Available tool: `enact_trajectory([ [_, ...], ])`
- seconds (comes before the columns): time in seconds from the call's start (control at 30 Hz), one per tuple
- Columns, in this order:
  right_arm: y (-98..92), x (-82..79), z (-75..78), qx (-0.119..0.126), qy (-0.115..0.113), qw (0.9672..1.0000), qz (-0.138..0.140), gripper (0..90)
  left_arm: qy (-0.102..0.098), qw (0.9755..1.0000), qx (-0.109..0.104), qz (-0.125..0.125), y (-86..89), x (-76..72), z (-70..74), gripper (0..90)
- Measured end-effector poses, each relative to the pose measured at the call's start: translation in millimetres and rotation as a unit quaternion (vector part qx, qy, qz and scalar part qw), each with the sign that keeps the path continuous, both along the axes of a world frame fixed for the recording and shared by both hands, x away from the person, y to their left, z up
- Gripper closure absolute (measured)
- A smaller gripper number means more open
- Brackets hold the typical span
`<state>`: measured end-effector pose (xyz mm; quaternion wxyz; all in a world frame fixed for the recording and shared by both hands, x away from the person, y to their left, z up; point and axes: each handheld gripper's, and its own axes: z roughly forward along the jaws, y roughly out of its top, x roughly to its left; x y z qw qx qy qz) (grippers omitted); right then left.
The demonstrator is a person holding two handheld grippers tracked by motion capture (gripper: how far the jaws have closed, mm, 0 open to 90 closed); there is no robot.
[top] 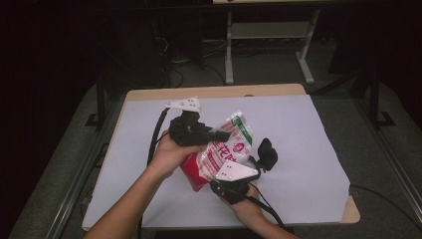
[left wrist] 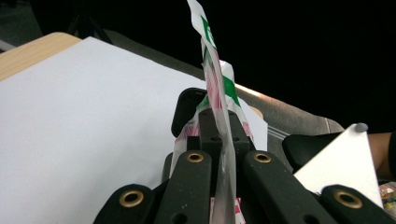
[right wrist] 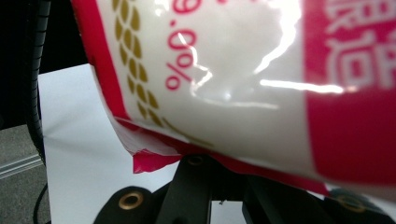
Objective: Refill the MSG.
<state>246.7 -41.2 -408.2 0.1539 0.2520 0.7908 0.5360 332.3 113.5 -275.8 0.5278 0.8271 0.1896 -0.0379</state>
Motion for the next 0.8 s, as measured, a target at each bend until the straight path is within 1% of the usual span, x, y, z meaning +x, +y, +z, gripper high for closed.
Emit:
enact_trajectory([
  [0.07,0.0,-0.4,0.2,0.002,0.0,1.0,0.0,90.0,0.0,1.0,0.006,-0.001,-2.1,0.9,1.2,90.0],
  [0.27,-0.6,0.2,0.4,0.007,0.001,1.0,-0.004,90.0,0.001,0.9999,0.013,-0.003,-6.0,4.6,1.1,90.0],
  [0.5,0.0,0.6,-1.1,0.004,0.003,1.0,-0.008,90.0,0.013,0.9998,0.018,0.001,-8.7,10.1,-1.8,90.0],
  [0.57,0.3,0.9,-1.6,0.003,0.003,0.9999,-0.01,90.0,0.016,0.9997,0.016,0.002,-9.8,10.8,-2.2,90.0],
  [0.67,0.1,0.9,-1.6,0.004,0.004,0.9999,-0.012,90.0,0.014,0.9997,0.021,-0.002,-11.7,11.5,-1.2,90.0],
  [0.8,-0.3,0.6,-1.2,0.007,0.004,0.9999,-0.015,90.0,0.015,0.9996,0.024,-0.004,-15.8,11.7,0.1,90.0],
])
